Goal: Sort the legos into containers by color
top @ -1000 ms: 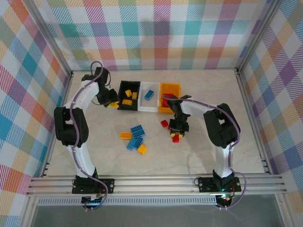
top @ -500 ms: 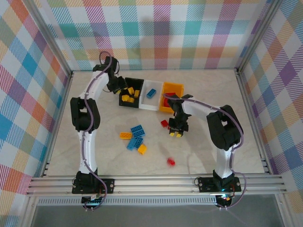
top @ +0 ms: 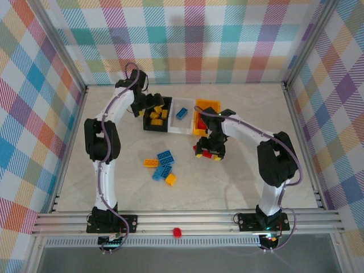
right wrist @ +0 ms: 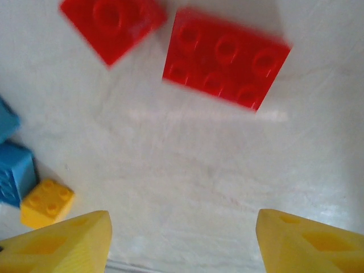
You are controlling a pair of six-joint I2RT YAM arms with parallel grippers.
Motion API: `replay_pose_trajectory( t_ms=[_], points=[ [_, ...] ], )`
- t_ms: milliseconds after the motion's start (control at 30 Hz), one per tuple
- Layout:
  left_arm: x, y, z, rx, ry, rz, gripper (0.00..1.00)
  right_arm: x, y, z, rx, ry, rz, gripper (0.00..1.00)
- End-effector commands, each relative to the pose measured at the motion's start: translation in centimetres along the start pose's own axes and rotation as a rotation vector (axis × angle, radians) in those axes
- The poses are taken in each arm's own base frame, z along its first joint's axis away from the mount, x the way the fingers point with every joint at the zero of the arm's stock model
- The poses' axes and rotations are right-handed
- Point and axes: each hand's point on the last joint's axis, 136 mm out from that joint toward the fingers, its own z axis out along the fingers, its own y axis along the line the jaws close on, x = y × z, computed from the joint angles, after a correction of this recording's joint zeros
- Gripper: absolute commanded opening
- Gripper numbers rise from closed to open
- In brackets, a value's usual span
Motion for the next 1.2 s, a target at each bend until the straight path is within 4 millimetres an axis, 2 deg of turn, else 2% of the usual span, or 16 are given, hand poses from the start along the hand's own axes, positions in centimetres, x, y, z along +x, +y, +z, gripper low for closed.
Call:
replay_pose_trajectory(
  t_ms=[0, 67, 167, 300, 467, 567, 633, 733, 833, 967, 1167],
  points=[
    [3.6, 1.3, -3.7, -0.031, 0.02, 0.019, 1.0, 3.2, 2.4, -0.3, -0.081, 0.027, -0.178, 0.7],
    [6.2, 2.5, -4.6, -0.045, 0.041, 0.03, 1.0, 5.6, 4.2, 0.3, -0.107, 0.068, -0.302, 0.75],
    [10.0, 5.3, -6.0, -0.102, 0.062, 0.037, 1.0, 10.1, 6.8, 1.4, -0.097, 0.112, -0.533, 0.82],
    [14.9, 8.3, -7.2, -0.138, 0.088, 0.017, 1.0, 16.1, 9.7, 3.1, -0.161, 0.121, -0.852, 0.84],
    [19.5, 11.4, -7.7, -0.166, 0.119, -0.048, 1.0, 20.4, 11.7, 6.2, -0.266, 0.081, -1.181, 0.86],
    [21.5, 12.3, -8.0, -0.16, 0.131, -0.083, 1.0, 22.1, 12.3, 8.0, -0.317, 0.07, -1.32, 0.85],
    [22.3, 12.7, -8.5, -0.157, 0.124, -0.092, 1.0, 22.5, 12.7, 8.9, -0.314, 0.035, -1.391, 0.85],
    [23.2, 13.4, -9.4, -0.163, 0.111, -0.099, 1.0, 22.3, 13.7, 9.9, -0.29, 0.018, -1.41, 0.83],
    [24.0, 14.0, -10.2, -0.173, 0.1, -0.098, 1.0, 23.6, 14.4, 10.6, -0.281, 0.016, -1.47, 0.83],
    [24.2, 14.0, -10.8, -0.163, 0.084, -0.096, 1.0, 24.8, 14.3, 11.8, -0.233, -0.003, -1.552, 0.83],
    [24.4, 13.8, -10.2, -0.157, 0.113, -0.09, 1.0, 26.3, 14.9, 12.6, -0.178, -0.051, -1.681, 0.83]
  ],
)
